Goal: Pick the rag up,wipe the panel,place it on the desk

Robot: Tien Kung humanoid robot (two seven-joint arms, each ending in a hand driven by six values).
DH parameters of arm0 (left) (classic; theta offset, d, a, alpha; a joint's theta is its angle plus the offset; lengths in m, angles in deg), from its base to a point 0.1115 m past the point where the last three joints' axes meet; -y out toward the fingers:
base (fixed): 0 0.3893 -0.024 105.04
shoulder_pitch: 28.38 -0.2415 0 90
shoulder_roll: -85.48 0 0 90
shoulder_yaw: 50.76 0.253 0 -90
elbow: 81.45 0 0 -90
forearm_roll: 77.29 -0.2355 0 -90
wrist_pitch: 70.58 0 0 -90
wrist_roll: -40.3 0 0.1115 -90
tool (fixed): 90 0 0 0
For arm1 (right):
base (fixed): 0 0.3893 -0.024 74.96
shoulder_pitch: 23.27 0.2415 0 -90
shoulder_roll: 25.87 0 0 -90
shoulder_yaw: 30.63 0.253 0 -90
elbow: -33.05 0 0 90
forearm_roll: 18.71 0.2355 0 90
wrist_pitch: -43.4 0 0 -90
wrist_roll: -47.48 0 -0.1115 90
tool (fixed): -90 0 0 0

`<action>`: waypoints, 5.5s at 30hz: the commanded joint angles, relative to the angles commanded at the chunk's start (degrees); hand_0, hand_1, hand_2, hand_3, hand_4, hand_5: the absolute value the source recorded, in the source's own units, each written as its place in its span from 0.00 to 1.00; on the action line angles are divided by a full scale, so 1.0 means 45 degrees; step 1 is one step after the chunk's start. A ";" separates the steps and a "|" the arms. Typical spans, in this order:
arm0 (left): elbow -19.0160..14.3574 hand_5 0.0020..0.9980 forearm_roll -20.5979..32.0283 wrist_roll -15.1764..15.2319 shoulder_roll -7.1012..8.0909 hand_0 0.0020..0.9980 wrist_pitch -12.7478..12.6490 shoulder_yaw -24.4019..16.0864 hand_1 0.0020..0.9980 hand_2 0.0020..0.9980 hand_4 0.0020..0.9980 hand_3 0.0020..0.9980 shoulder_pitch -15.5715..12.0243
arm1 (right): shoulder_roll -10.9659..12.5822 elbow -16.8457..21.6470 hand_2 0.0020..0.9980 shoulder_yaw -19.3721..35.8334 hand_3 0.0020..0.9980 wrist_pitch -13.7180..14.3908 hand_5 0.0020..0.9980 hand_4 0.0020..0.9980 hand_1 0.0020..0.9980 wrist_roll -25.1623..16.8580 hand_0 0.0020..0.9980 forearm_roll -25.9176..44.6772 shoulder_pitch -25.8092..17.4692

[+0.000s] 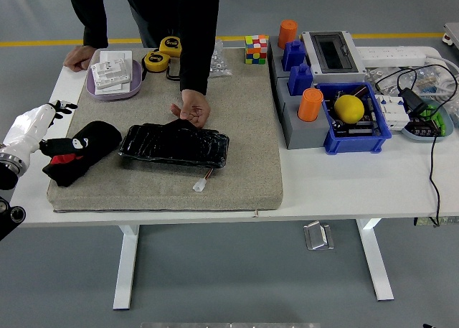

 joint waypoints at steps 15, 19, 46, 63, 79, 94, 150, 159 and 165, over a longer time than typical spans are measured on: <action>0.0816 0.40 0.0047 -0.0024 -0.0535 0.65 -0.0058 0.0883 0.76 0.82 0.94 0.82 0.0262 | 0.0053 -0.0014 0.72 -0.0033 0.66 -0.0021 0.50 1.00 0.69 0.0012 0.79 0.0061 -0.0010; 0.1207 0.40 0.0075 0.0045 -0.0653 0.65 -0.0105 0.1048 0.76 0.82 0.94 0.82 0.0378 | 0.0066 0.0002 0.72 -0.0052 0.66 -0.0019 0.50 1.00 0.69 0.0012 0.79 0.0060 0.0038; 0.2476 0.39 0.0057 0.0537 -0.1578 0.52 -0.1102 0.1394 0.66 0.74 0.93 0.80 0.0729 | 0.0144 0.0022 0.72 -0.0198 0.66 -0.0047 0.50 1.00 0.69 0.0004 0.79 0.0151 0.0050; 0.2844 0.20 0.0087 0.0665 -0.1613 0.44 -0.1368 0.1512 0.47 0.66 0.77 0.70 0.0683 | 0.0150 0.0023 0.72 -0.0174 0.66 -0.0051 0.50 1.00 0.69 0.0005 0.79 0.0134 0.0041; 0.2898 0.14 0.0040 0.0808 -0.1676 0.40 -0.1634 0.1539 0.37 0.61 0.70 0.64 0.0658 | 0.0142 0.0001 0.72 -0.0181 0.66 -0.0044 0.50 1.00 0.69 0.0026 0.79 0.0116 0.0031; 0.3026 0.00 -0.0035 0.0925 -0.1647 0.36 -0.1758 0.1556 0.24 0.56 0.55 0.57 0.0606 | 0.0140 -0.0016 0.72 -0.0225 0.66 -0.0060 0.50 1.00 0.69 0.0037 0.79 0.0140 0.0030; 0.0515 0.00 -0.0977 0.0111 -0.1185 0.32 -0.1140 0.0805 0.18 0.55 0.47 0.55 0.1111 | 0.0109 -0.0166 0.72 -0.0430 0.66 -0.0079 0.50 1.00 0.69 0.0008 0.79 0.0528 0.0031; 0.0340 0.00 -0.1052 -0.0005 -0.1356 0.32 -0.1132 0.0990 0.18 0.55 0.46 0.55 0.1174 | 0.0115 -0.0184 0.72 -0.0528 0.66 -0.0088 0.50 1.00 0.69 -0.0016 0.79 0.0604 0.0013; 0.0405 0.00 -0.0994 -0.0009 -0.1491 0.32 -0.1141 0.1247 0.18 0.55 0.46 0.55 0.1218 | 0.0133 -0.0170 0.72 -0.0548 0.66 -0.0093 0.50 1.00 0.69 -0.0028 0.79 0.0586 0.0015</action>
